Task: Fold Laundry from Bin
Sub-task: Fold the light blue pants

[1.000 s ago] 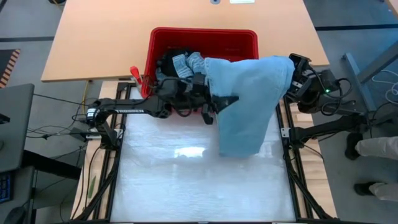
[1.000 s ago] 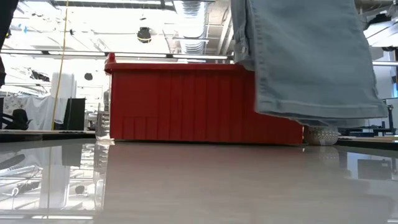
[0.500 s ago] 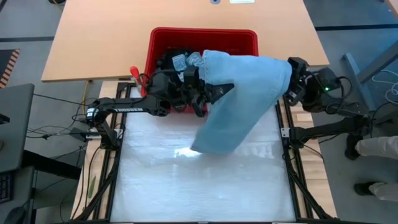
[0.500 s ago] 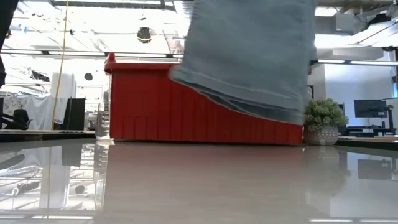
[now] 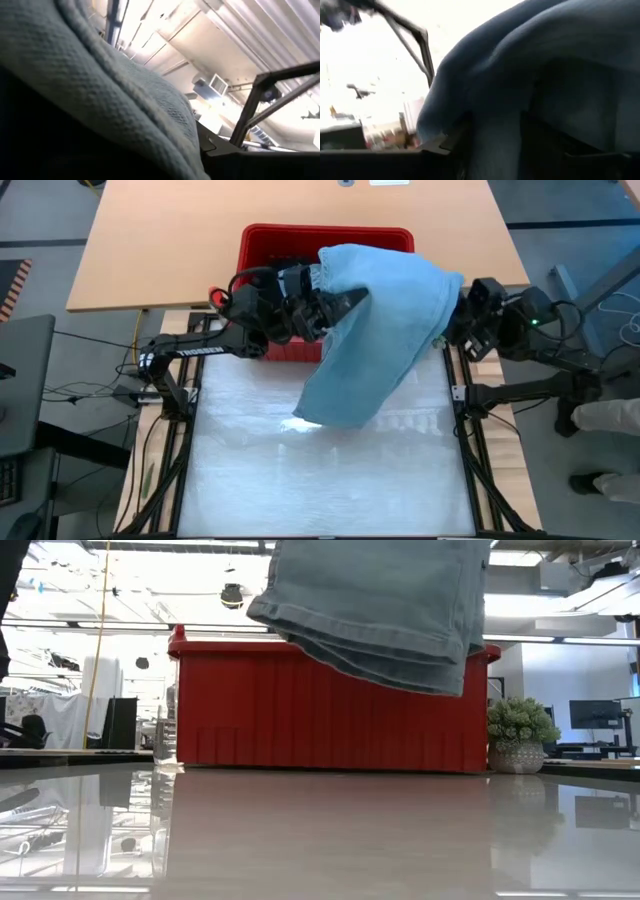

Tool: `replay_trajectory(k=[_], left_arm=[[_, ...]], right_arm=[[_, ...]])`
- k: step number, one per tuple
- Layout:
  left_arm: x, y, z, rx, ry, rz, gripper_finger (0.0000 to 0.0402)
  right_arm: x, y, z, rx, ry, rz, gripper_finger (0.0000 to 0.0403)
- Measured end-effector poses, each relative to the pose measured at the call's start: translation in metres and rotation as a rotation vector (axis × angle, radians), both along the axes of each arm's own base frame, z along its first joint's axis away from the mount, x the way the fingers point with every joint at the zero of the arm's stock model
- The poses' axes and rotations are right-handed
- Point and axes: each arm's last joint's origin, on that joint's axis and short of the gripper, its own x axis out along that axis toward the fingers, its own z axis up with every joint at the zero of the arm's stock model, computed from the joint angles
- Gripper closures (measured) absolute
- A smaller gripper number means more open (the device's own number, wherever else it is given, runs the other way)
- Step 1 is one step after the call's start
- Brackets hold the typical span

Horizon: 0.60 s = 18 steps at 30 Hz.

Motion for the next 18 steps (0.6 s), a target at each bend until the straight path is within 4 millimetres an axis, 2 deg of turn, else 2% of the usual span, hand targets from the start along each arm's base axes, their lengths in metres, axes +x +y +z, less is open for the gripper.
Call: replay_trajectory(k=[6,12,18], left_arm=[[0.000,0.007,0.001,-0.161,0.041,-0.042,0.0400],[0.000,0.012,0.001,-0.215,0.034,-0.076,0.0400],[-0.001,0.017,0.001,-0.184,0.058,-0.179,0.0400]], right_arm=[[0.001,0.003,-0.009,-0.132,0.086,-0.066,0.0231],[0.012,0.001,-0.020,-0.221,0.182,-0.150,0.0242],[0.006,0.001,-0.007,-0.376,0.166,-0.263,0.0277]])
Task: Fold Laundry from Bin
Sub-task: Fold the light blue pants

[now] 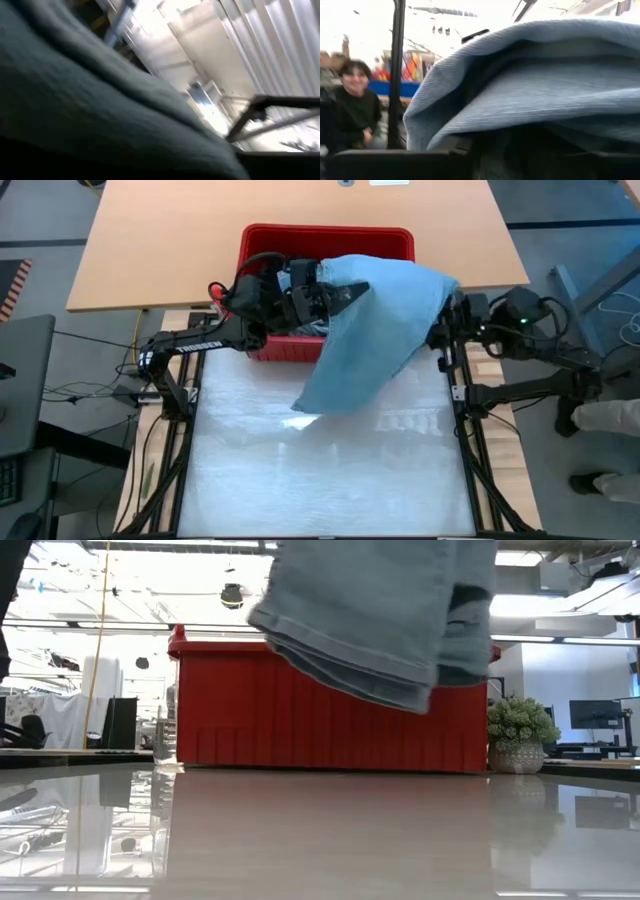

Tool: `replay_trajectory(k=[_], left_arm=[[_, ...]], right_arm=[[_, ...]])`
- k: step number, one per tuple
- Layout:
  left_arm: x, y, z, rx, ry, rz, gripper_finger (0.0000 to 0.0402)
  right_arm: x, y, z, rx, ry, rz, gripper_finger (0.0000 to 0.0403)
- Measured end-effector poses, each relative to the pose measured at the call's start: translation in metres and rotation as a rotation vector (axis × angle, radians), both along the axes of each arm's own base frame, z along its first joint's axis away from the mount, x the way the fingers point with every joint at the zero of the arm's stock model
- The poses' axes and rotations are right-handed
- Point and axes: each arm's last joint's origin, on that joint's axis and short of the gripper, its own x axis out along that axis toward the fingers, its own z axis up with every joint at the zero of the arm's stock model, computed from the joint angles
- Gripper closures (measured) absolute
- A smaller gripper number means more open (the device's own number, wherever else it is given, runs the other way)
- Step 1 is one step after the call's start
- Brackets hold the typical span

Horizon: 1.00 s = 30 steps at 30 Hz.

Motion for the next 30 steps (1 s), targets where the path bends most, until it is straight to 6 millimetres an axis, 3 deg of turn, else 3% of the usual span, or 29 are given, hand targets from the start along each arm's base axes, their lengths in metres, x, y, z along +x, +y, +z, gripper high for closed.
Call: replay_trajectory(k=[11,15,22,30], left_arm=[[-0.005,0.022,-0.002,0.068,0.071,-0.116,0.0400],[-0.003,0.023,-0.005,0.053,0.119,-0.114,0.0400],[-0.001,0.024,-0.009,0.147,0.147,-0.030,0.0394],[0.003,0.022,-0.016,0.267,0.210,-0.051,0.0312]], right_arm=[[-0.026,0.004,0.026,-0.127,0.127,-0.055,0.0383],[-0.029,0.004,0.031,-0.167,0.113,-0.093,0.0386],[-0.014,0.002,0.031,-0.169,0.100,-0.089,0.0374],[-0.013,0.003,0.032,-0.229,0.079,-0.062,0.0379]])
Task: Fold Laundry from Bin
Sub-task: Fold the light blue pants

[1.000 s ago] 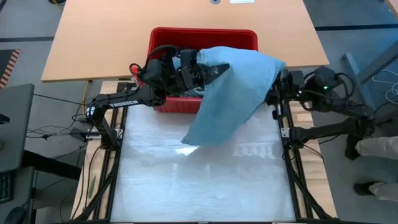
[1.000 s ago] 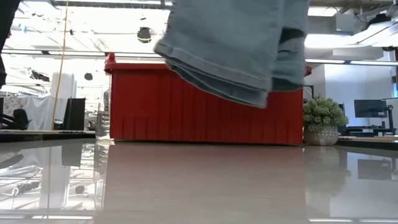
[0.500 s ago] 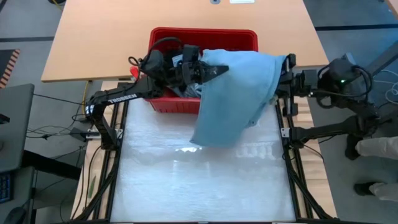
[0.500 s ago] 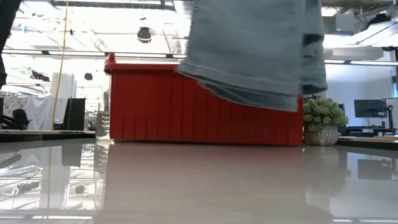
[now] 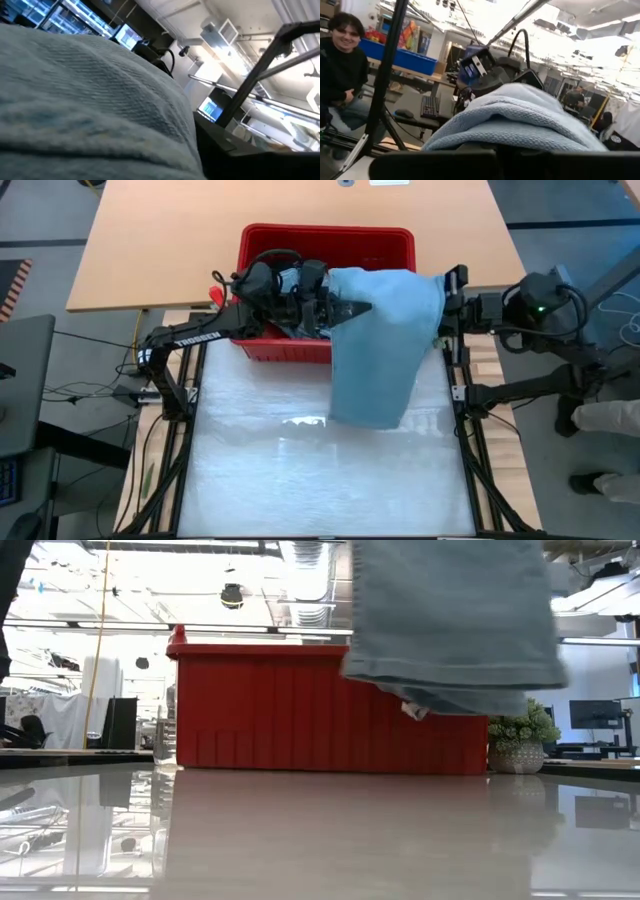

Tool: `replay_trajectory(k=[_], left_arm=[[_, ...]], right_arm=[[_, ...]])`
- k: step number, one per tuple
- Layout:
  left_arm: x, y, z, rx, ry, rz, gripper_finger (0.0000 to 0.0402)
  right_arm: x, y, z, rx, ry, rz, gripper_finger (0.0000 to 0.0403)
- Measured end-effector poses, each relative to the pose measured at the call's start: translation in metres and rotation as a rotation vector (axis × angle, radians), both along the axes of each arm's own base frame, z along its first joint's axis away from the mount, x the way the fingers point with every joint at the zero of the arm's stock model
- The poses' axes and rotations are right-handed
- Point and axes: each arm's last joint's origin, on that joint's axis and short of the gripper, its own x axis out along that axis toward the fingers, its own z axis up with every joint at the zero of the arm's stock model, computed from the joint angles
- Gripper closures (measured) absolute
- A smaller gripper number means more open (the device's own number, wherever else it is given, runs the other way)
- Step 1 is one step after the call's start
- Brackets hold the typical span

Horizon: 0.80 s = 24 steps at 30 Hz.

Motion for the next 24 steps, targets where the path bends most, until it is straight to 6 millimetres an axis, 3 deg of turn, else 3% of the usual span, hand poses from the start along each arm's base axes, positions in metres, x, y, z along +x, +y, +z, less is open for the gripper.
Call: replay_trajectory(k=[4,9,12,16,24], left_arm=[[-0.001,0.005,0.000,0.009,0.000,0.015,0.0271],[0.000,0.007,0.000,0.020,-0.012,0.071,0.0266],[0.000,0.004,0.000,0.050,-0.023,0.077,0.0299],[0.001,-0.003,0.001,0.106,-0.043,0.082,0.0385],[-0.001,-0.006,0.002,0.169,-0.051,0.060,0.0400]], right_arm=[[-0.003,0.003,0.003,-0.016,-0.025,0.040,0.0377],[-0.005,0.011,0.008,-0.031,-0.080,0.120,0.0380],[-0.005,0.014,0.007,-0.025,-0.069,0.133,0.0374],[-0.004,0.015,0.002,-0.038,-0.015,0.122,0.0371],[-0.011,0.012,-0.006,0.051,0.078,0.020,0.0363]])
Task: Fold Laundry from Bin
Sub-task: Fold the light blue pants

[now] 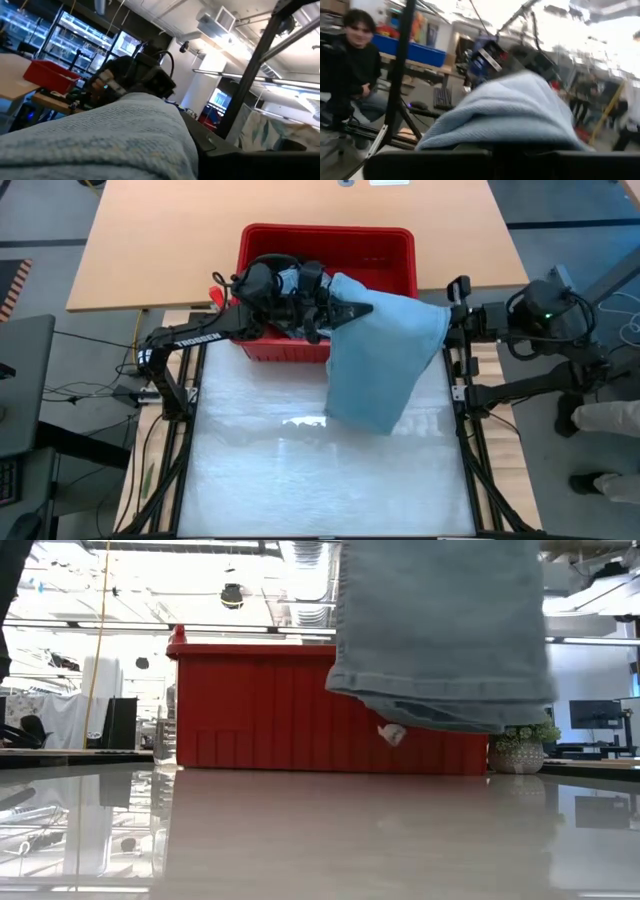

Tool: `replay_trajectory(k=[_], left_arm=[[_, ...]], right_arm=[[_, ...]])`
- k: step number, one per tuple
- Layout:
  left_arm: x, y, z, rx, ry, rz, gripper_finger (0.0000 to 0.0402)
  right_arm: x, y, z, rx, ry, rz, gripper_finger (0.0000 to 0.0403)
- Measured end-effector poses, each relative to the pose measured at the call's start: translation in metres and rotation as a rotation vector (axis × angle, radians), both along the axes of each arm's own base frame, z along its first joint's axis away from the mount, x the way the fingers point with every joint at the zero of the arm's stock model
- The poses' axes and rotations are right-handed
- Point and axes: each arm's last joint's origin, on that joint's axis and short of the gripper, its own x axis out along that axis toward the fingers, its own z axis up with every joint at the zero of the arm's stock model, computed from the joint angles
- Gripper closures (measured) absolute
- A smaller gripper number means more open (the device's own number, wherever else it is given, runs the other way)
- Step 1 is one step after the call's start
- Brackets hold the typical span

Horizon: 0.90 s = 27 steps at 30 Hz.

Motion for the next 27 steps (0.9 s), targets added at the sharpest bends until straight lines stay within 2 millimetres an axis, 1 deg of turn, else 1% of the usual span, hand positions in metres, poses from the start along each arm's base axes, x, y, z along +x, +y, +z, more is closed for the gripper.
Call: replay_trajectory(k=[4,6,9,13,17,20,25,27], left_arm=[[-0.003,-0.005,0.003,0.065,-0.020,0.017,0.0401],[-0.007,-0.006,0.005,0.096,-0.006,0.031,0.0401],[-0.012,-0.007,0.007,0.134,0.010,0.057,0.0401],[-0.017,-0.010,0.011,0.196,-0.002,0.098,0.0401],[-0.019,-0.015,0.014,0.248,-0.020,0.135,0.0401],[-0.021,-0.015,0.014,0.269,-0.014,0.144,0.0401],[-0.023,-0.015,0.014,0.322,-0.006,0.168,0.0401],[-0.023,-0.015,0.013,0.339,0.006,0.171,0.0401]], right_arm=[[-0.003,-0.001,-0.009,0.081,0.110,-0.027,0.0336],[-0.007,-0.001,-0.011,0.109,0.174,-0.029,0.0317],[-0.010,-0.001,-0.012,0.145,0.276,-0.042,0.0282],[-0.013,-0.001,-0.009,0.253,0.392,-0.060,0.0226],[-0.020,0.000,0.002,0.366,0.514,-0.077,0.0175],[-0.029,0.001,0.014,0.422,0.580,-0.081,0.0149],[-0.050,0.006,0.037,0.509,0.651,-0.012,0.0138],[-0.057,0.007,0.047,0.534,0.639,0.005,0.0138]])
